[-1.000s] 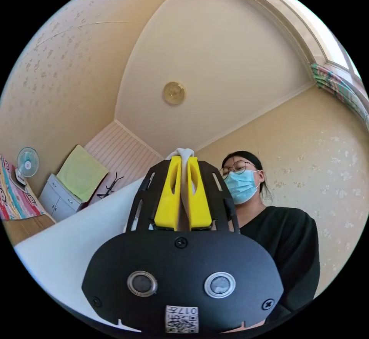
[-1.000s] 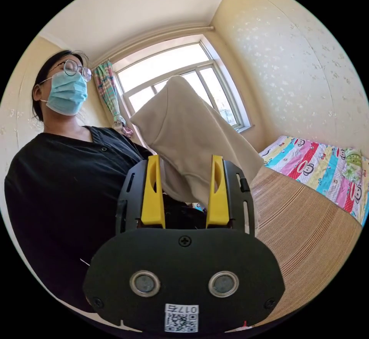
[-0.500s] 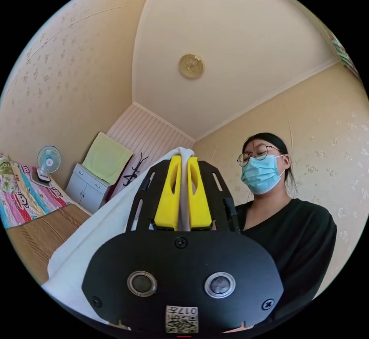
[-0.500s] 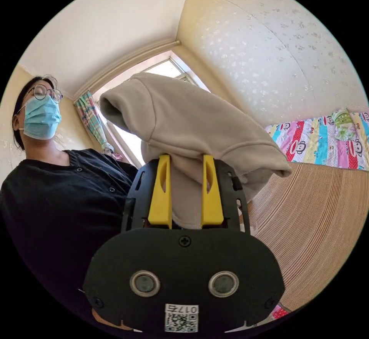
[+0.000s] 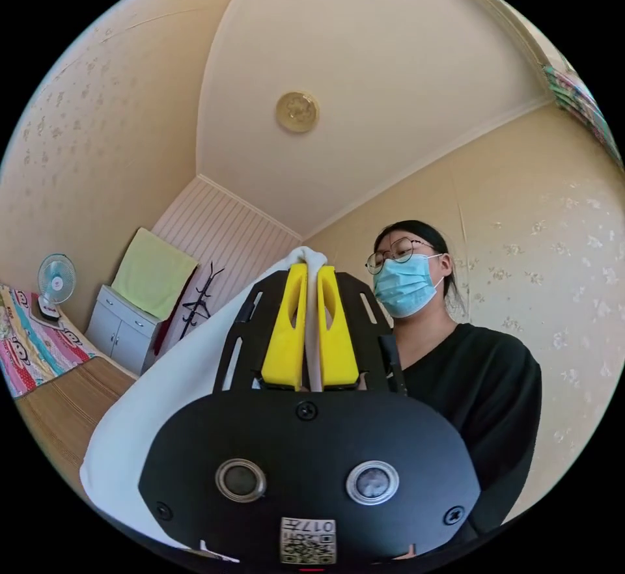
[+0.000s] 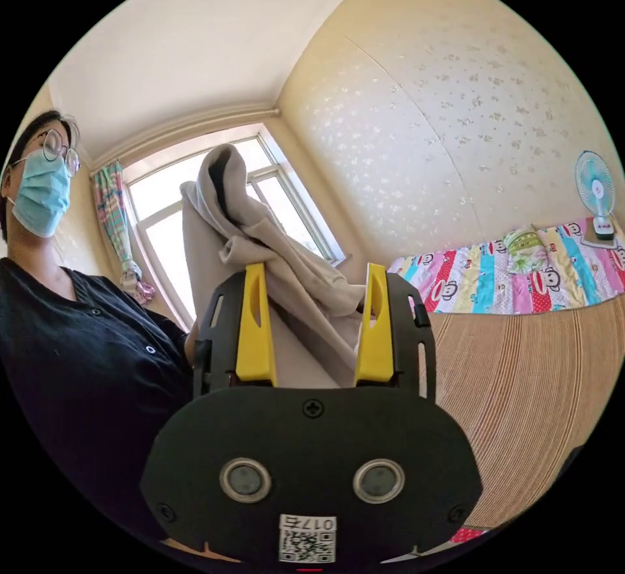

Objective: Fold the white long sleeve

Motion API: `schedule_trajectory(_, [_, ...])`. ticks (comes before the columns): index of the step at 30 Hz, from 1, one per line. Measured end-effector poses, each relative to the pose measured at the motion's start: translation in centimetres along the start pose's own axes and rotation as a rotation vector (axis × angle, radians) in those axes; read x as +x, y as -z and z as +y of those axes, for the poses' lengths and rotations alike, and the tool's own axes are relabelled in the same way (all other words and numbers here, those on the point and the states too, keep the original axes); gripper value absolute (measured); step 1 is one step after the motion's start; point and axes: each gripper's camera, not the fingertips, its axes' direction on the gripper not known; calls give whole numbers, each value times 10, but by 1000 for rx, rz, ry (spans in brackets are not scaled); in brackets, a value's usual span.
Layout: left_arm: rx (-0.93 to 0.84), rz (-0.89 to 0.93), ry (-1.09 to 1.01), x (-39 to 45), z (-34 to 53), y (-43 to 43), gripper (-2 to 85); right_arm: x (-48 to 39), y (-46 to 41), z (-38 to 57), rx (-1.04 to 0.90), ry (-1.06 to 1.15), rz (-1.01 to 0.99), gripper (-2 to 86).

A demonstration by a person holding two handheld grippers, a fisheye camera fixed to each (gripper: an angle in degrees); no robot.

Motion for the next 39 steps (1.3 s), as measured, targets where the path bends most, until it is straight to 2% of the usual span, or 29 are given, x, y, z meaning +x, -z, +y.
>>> schedule_trajectory(2, [-1,48,-8,-7,1,-4,2,-2,-11,3,-11,42,-85,188])
schedule_trajectory(6, [-35,210,25,-37,6,-28,3,-19,-43,2,-94,202,-128,182])
schedule_trajectory(8, [-34,250,50,-52,9,-34,3,-21,-64,-5,-200,229,-271,142])
schedule_trajectory(9, [-37,237,74,-61,11,-36,4,-16,-72,-11,-271,188,-342,94])
schedule_trajectory(12, [-55,71,134,-72,13,-25,9,-2,-71,-20,-275,108,-229,58])
schedule_trajectory(14, [-82,-109,168,-71,14,-14,15,6,-50,-28,-203,55,11,48])
schedule_trajectory(16, [-171,-404,197,-64,16,-6,27,4,-43,-37,-212,64,123,44])
schedule_trajectory(17, [-198,-480,201,-62,17,-6,31,-2,-40,-42,-194,82,195,42])
schedule_trajectory(19, [-304,-793,262,-61,25,-9,67,-13,-39,-49,-162,114,272,41])
schedule_trajectory(21, [-340,-954,310,-64,34,-12,93,-23,-48,-57,-158,140,359,41])
schedule_trajectory(23, [-303,-953,300,-63,40,-16,96,-26,-61,-59,-184,153,434,40])
schedule_trajectory(25, [-269,-831,293,-70,46,-30,92,-25,-76,-59,-220,145,502,40])
schedule_trajectory(28, [-344,-777,349,-92,59,-70,95,-25,-98,-56,-283,136,594,40])
schedule_trajectory(33, [-550,-958,346,-119,80,-144,139,-54,-112,-62,-306,237,617,40])
schedule_trajectory(37, [-542,-1027,268,-117,74,-173,144,-81,-122,-68,-377,358,684,39])
schedule_trajectory(39, [-607,-1019,216,-115,72,-186,128,-85,-116,-70,-362,317,648,38])
